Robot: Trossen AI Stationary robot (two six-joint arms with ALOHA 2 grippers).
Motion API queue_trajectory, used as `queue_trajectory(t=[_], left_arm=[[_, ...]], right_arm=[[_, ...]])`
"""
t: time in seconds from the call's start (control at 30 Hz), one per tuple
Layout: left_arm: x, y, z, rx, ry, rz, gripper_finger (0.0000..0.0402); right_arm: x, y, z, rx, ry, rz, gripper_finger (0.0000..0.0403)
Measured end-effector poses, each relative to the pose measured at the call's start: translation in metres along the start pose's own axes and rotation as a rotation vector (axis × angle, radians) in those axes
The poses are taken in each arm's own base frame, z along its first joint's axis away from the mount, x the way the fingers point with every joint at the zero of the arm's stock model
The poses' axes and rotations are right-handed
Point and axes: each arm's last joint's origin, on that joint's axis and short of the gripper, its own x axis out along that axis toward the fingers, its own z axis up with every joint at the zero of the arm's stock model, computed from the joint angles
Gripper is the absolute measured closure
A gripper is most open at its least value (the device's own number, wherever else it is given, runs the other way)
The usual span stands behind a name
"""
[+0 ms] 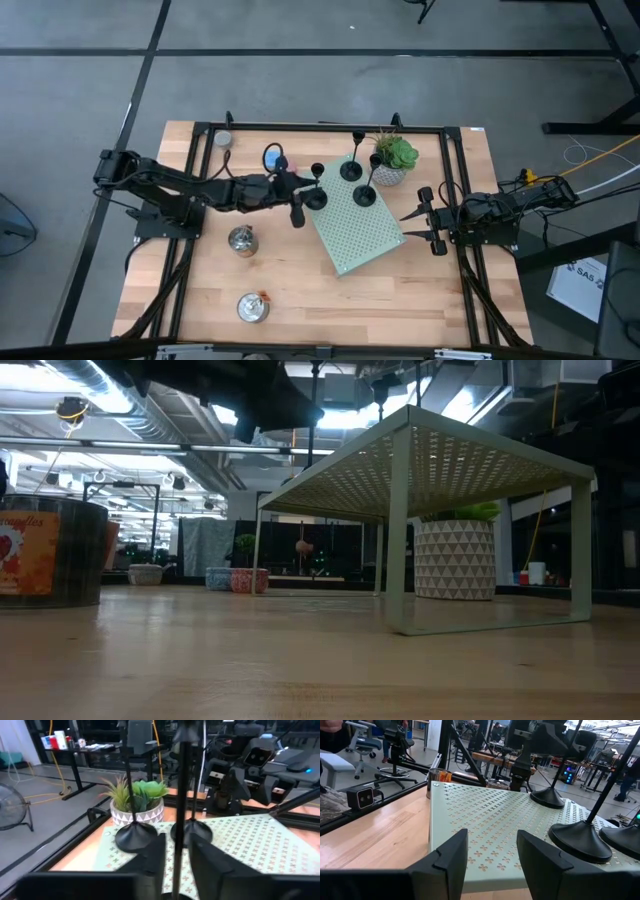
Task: Pick & Place candle stick holders
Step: Put the black candle holder on the shelf aligned with the other candle holders
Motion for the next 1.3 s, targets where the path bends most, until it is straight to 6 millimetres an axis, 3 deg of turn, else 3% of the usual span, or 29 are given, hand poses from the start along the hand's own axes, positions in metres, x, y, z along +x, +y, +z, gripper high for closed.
queue_trajectory(t=[0.13, 0.5, 0.77, 0.9, 1.3], left_arm=[[0.0, -0.003, 0.004, -0.017, -0.032, -0.076, 0.0388], [0.006, -0.025, 0.031, -0.019, -0.107, -0.279, 0.0393], [0.055, -0.059, 0.037, 0.035, -0.079, -0.476, 0.039], [0.078, -0.072, 0.043, 0.103, -0.11, -0.489, 0.0389], [0.131, -0.081, 0.032, 0.09, -0.094, -0.451, 0.0387]], right_arm=[[0.0, 0.0, 0.0, 0.0, 0.0, 0.0, 0.0231], [0.0, 0.0, 0.0, 0.0, 0.0, 0.0, 0.0231], [0.0, 0.0, 0.0, 0.0, 0.0, 0.0, 0.0231], [0.0, 0.0, 0.0, 0.0, 0.0, 0.0, 0.0231], [0.0, 0.0, 0.0, 0.0, 0.0, 0.0, 0.0231]])
